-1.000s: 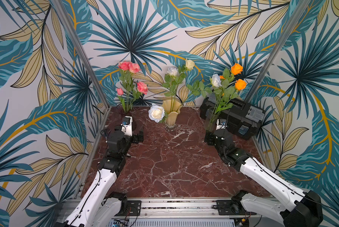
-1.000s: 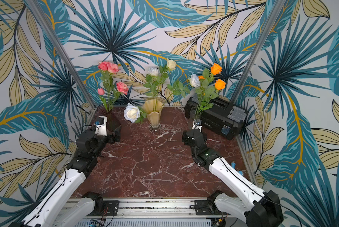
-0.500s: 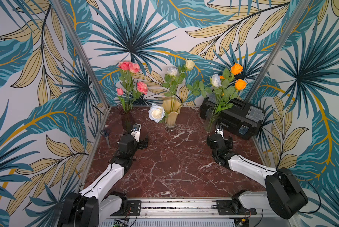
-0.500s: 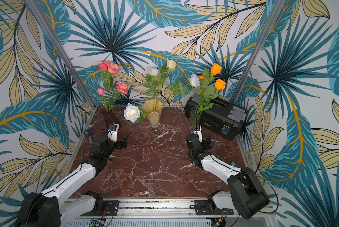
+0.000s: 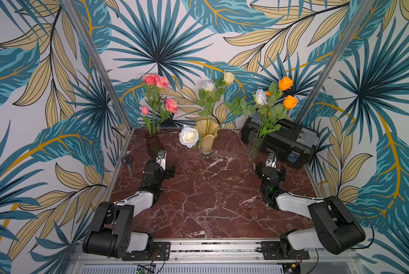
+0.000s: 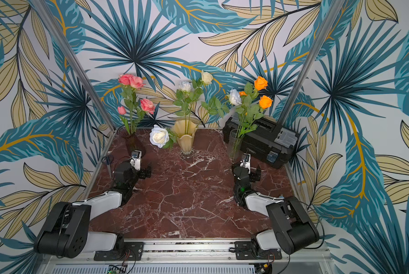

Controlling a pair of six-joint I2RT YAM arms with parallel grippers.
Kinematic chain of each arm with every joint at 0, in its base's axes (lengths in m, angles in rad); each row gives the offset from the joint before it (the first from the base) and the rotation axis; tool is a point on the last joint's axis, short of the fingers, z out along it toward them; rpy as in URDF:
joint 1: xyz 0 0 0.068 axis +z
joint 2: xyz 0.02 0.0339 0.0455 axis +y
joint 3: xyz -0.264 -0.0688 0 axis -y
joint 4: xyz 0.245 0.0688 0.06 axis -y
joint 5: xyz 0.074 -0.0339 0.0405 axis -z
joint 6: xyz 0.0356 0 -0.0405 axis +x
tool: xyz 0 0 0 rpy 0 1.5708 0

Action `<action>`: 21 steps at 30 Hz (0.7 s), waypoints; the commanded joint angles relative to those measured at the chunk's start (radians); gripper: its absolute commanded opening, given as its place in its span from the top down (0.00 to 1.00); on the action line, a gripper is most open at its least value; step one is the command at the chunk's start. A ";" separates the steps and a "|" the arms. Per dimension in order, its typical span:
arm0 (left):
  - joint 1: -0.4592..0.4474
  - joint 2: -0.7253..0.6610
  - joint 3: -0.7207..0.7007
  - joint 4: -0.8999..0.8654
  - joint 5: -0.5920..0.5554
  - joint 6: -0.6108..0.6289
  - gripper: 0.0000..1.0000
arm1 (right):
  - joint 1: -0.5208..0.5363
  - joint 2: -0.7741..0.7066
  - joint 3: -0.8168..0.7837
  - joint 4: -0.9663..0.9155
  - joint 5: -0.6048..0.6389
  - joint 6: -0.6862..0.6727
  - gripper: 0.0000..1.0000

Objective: Arrange the flowers in different vases according to their variety
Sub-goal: Reset both arms

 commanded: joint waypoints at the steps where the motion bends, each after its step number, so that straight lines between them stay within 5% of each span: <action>1: 0.009 0.060 -0.028 0.157 -0.038 -0.004 0.00 | -0.054 0.057 -0.020 0.130 -0.100 0.006 0.01; 3: 0.014 0.086 -0.028 0.177 -0.050 -0.014 0.00 | -0.072 0.030 0.001 0.032 -0.129 0.047 0.00; 8: 0.024 0.105 -0.037 0.209 -0.057 -0.028 0.00 | -0.152 0.052 -0.069 0.143 -0.334 0.083 0.01; 10: 0.024 0.105 -0.037 0.208 -0.058 -0.028 0.00 | -0.155 0.110 -0.086 0.273 -0.343 0.044 0.01; 12: 0.025 0.105 -0.037 0.207 -0.060 -0.027 0.00 | -0.156 0.065 -0.052 0.117 -0.334 0.087 0.00; 21: 0.024 0.105 -0.036 0.204 -0.060 -0.028 0.00 | -0.154 0.081 -0.037 0.121 -0.317 0.079 0.00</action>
